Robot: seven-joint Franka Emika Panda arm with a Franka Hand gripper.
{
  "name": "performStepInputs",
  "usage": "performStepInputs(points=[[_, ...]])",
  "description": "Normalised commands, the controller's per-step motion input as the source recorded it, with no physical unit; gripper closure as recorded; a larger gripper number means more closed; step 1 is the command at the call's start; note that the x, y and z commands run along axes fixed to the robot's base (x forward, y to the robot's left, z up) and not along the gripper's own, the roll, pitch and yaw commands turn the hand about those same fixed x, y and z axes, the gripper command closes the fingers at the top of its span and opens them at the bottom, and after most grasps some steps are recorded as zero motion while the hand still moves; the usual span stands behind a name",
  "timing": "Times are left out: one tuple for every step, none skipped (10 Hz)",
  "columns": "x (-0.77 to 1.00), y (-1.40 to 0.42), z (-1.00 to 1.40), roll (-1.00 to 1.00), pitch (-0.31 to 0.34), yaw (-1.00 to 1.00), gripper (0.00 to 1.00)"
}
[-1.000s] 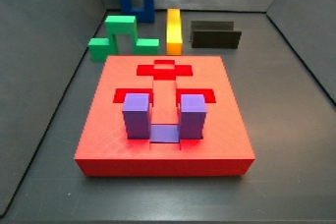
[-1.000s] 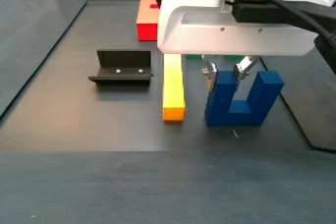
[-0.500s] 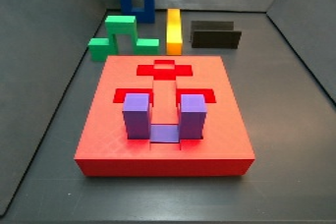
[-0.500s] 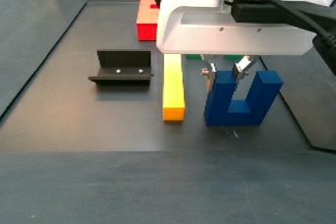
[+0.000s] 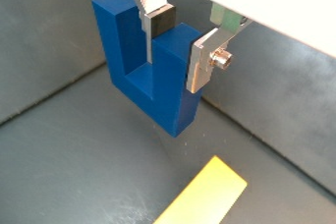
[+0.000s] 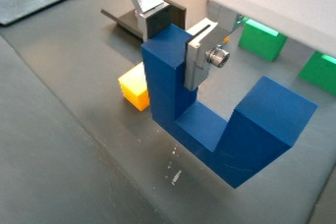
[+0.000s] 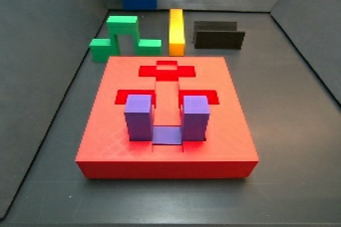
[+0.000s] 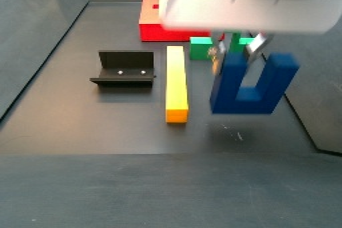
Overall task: Pick up the blue object. Move up. Move to above the board. Insert the blue object.
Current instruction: Move to above the board.
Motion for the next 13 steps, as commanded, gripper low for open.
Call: performStepInputs(points=[[0.0, 0.0, 1.4, 0.0, 0.0, 0.0, 1.0], [-0.02, 0.02, 1.4, -0.07, 0.01, -0.01, 1.0], [-0.06, 0.01, 1.4, -0.05, 0.034, -0.01, 1.0], [-0.02, -0.01, 1.4, 0.03, 0.023, 0.0, 1.0], [0.04, 0.02, 1.4, 0.0, 0.062, 0.0, 1.0], [0.01, 0.01, 0.62, 0.0, 0.092, 0.0, 1.0], [0.02, -0.01, 0.32, 0.01, 0.082, 0.0, 1.0], [0.18, -1.4, 0.13, 0.04, 0.415, -0.12, 1.0], [0.17, -1.4, 0.14, 0.04, 0.388, -0.1, 1.0], [0.17, -1.4, 0.14, 0.07, 0.305, -0.05, 1.0], [0.18, -1.4, 0.15, 0.0, 0.187, -0.01, 1.0], [0.18, -1.4, 0.15, 0.0, 0.134, -0.02, 1.0], [0.18, -1.4, 0.15, 0.01, 0.112, 0.0, 1.0]])
